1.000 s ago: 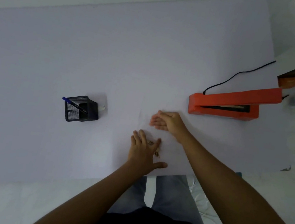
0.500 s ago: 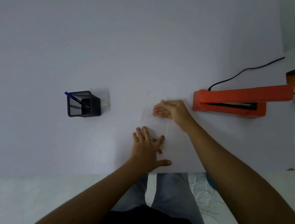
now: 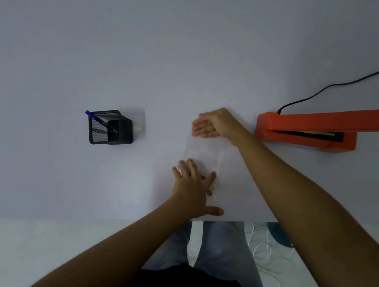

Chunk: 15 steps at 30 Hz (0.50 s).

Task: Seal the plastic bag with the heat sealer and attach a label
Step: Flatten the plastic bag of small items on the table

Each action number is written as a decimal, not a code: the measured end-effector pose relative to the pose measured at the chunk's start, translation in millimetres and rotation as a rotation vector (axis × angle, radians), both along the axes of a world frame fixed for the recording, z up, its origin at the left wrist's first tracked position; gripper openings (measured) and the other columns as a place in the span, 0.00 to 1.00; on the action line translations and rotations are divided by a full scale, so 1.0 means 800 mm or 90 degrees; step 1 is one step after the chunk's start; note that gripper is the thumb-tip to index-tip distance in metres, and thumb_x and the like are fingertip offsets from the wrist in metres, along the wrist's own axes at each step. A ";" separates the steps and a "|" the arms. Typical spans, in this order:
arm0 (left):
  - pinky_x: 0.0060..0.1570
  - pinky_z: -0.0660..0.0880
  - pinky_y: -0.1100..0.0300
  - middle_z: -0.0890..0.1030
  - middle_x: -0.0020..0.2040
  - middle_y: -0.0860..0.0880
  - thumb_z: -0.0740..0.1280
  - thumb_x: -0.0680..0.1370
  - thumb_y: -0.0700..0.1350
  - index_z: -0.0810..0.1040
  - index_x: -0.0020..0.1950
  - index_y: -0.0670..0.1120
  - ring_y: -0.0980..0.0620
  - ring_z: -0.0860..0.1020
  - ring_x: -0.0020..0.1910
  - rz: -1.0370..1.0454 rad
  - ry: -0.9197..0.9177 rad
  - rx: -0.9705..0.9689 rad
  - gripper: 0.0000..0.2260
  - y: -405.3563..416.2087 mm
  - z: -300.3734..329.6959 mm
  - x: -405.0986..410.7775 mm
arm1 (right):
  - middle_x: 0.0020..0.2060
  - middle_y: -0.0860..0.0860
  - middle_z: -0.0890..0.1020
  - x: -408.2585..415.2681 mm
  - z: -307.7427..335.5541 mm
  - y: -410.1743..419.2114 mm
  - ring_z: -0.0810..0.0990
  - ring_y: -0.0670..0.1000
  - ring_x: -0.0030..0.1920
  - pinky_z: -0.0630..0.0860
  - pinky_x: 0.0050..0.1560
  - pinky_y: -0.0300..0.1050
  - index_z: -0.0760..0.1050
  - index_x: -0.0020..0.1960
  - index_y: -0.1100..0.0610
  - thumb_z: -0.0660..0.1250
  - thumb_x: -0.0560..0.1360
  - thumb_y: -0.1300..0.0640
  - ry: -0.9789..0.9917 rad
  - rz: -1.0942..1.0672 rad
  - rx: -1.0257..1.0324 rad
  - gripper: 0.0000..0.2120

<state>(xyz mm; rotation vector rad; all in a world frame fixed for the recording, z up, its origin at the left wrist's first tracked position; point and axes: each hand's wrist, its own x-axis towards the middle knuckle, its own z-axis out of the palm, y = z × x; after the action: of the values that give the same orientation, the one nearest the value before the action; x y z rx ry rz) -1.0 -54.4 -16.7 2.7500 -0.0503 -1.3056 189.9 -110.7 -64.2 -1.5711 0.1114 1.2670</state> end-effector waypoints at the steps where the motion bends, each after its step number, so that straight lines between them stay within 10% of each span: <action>1: 0.71 0.47 0.29 0.42 0.77 0.31 0.58 0.67 0.78 0.45 0.80 0.56 0.25 0.43 0.75 0.006 0.001 -0.005 0.49 -0.001 -0.001 0.001 | 0.49 0.62 0.86 0.012 -0.001 0.005 0.87 0.59 0.49 0.80 0.60 0.56 0.80 0.57 0.69 0.62 0.82 0.54 -0.003 -0.010 0.006 0.18; 15: 0.71 0.46 0.29 0.41 0.77 0.30 0.58 0.66 0.79 0.44 0.80 0.56 0.25 0.42 0.74 0.018 -0.005 -0.011 0.51 -0.003 -0.001 -0.004 | 0.51 0.63 0.85 -0.054 0.016 -0.008 0.86 0.59 0.52 0.81 0.58 0.51 0.80 0.58 0.69 0.60 0.83 0.54 -0.008 -0.184 0.089 0.19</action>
<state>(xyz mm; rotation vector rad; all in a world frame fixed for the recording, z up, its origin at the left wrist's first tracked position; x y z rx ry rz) -4.1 -56.6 -17.2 2.7312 -0.0231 -1.2825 146.9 -117.3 -51.2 -1.3873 0.2287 1.0162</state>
